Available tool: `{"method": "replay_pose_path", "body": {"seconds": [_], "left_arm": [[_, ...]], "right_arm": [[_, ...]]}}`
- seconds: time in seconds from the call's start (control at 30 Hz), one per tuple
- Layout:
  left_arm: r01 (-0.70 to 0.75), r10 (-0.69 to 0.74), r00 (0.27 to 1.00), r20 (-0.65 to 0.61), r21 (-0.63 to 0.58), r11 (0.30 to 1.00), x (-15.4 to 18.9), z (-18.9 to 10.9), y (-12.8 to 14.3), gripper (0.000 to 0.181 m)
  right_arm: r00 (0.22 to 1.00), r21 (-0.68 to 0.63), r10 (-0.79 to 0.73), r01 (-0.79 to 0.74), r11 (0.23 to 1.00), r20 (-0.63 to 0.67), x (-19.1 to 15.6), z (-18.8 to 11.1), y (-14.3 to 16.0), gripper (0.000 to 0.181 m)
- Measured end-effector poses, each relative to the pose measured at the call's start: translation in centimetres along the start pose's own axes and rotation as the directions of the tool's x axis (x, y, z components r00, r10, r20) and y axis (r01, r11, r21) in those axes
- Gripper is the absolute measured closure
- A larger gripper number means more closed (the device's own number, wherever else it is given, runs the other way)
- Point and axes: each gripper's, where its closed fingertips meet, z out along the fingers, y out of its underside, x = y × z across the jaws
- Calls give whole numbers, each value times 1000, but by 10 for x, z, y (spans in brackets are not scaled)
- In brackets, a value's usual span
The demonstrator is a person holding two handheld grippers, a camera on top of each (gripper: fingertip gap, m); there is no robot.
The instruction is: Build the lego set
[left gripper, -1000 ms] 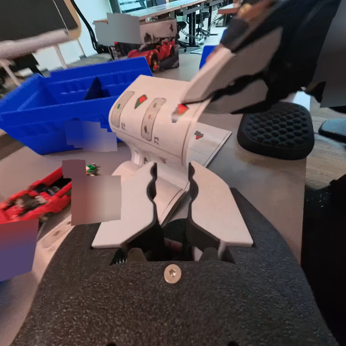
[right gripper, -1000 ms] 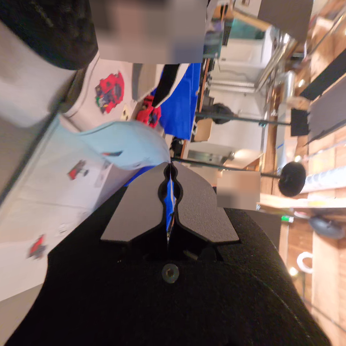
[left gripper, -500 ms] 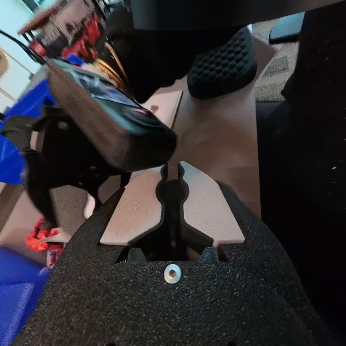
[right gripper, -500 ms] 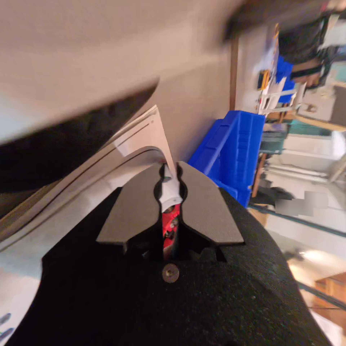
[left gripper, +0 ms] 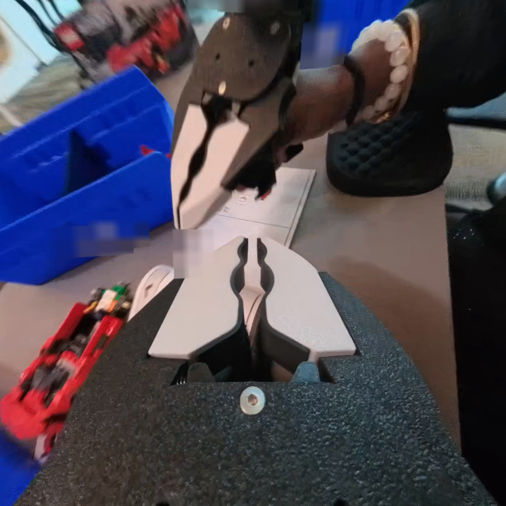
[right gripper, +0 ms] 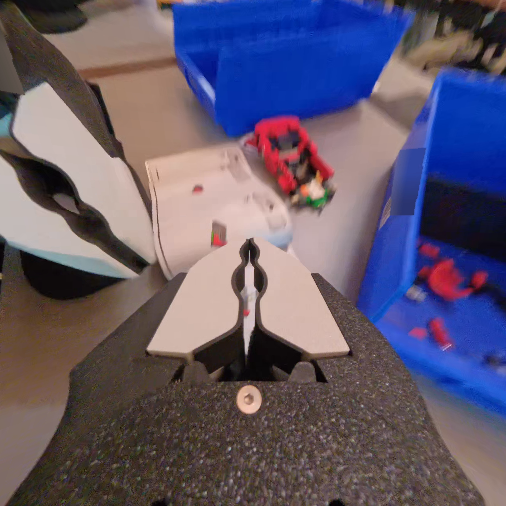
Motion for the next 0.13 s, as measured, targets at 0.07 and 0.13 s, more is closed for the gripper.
{"method": "replay_pose_path", "body": {"seconds": [0.07, 0.13], "left_arm": [[-82, 76, 997, -32, -216, 973, 5, 34, 21, 179], [-124, 146, 989, 17, -431, 894, -10, 50, 54, 181]], "right_arm": [[997, -98, 73, -70, 993, 28, -8, 7, 37, 181], [1000, -245, 6, -7, 969, -3, -5, 10, 70, 181]]}}
